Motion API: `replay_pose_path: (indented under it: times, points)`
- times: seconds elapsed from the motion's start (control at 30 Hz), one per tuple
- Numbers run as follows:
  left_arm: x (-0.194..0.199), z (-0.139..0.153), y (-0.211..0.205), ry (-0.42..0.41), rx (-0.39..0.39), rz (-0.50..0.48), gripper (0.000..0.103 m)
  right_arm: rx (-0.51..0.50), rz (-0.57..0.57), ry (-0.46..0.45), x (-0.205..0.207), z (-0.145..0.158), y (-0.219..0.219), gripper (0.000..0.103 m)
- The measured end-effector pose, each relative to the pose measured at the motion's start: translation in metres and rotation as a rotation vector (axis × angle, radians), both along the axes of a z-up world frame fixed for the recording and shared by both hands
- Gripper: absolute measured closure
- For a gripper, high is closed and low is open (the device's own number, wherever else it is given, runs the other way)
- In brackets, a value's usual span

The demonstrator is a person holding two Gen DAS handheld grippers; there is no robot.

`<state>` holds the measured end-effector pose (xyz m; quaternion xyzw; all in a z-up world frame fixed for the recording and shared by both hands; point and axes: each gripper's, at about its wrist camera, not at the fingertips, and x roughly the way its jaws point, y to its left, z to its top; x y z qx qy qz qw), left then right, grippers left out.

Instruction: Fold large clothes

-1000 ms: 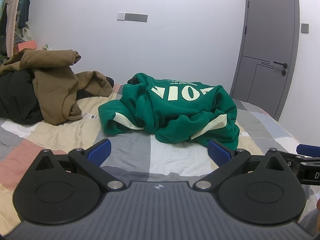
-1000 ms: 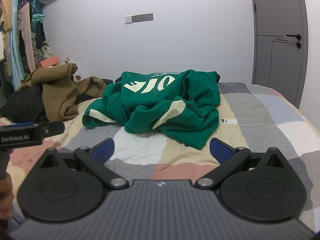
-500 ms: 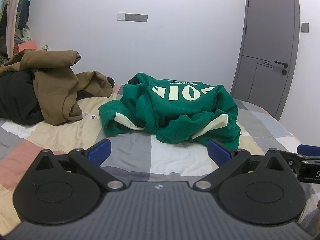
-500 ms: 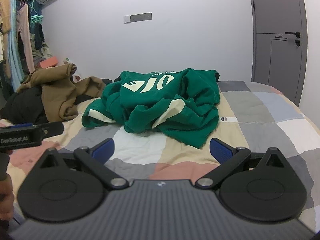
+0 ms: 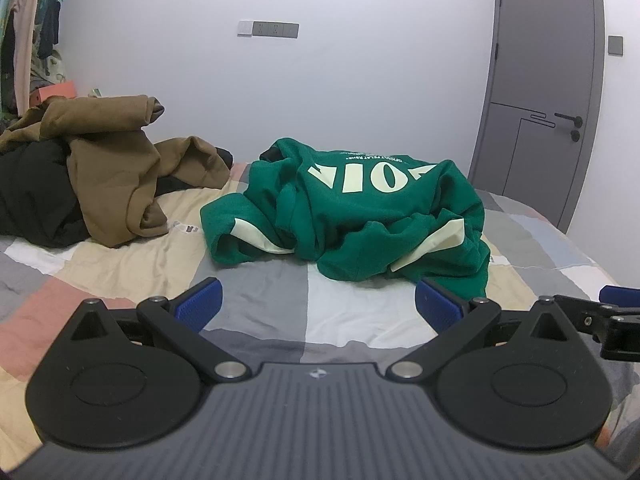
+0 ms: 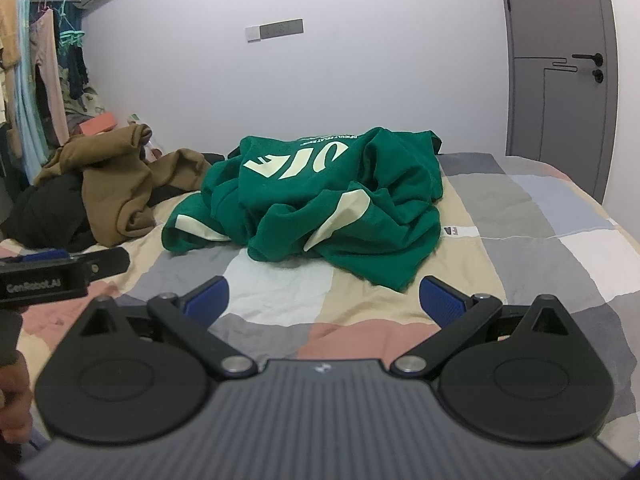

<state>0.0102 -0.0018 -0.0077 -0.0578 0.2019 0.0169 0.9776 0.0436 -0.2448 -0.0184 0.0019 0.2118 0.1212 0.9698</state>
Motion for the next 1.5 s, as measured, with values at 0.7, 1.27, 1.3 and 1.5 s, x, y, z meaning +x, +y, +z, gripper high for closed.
replay_pose_path:
  times: [0.7,1.27,1.3,1.5]
  points:
    - [0.139,-0.021,0.049,0.098,-0.336,-0.056,0.0,0.378,0.105,0.111,0.136,0.026,-0.018,0.0]
    - [0.342,-0.09,0.107,0.176,-0.719,-0.081,0.008,0.503,-0.034,0.371,0.366,-0.062,-0.007,0.033]
    - [0.353,-0.091,0.108,0.186,-0.727,-0.082,0.017,0.515,-0.039,0.38,0.375,-0.066,-0.008,0.041]
    - [0.383,-0.075,0.11,0.234,-0.662,-0.086,0.076,0.481,0.079,0.348,0.387,-0.05,-0.005,0.088]
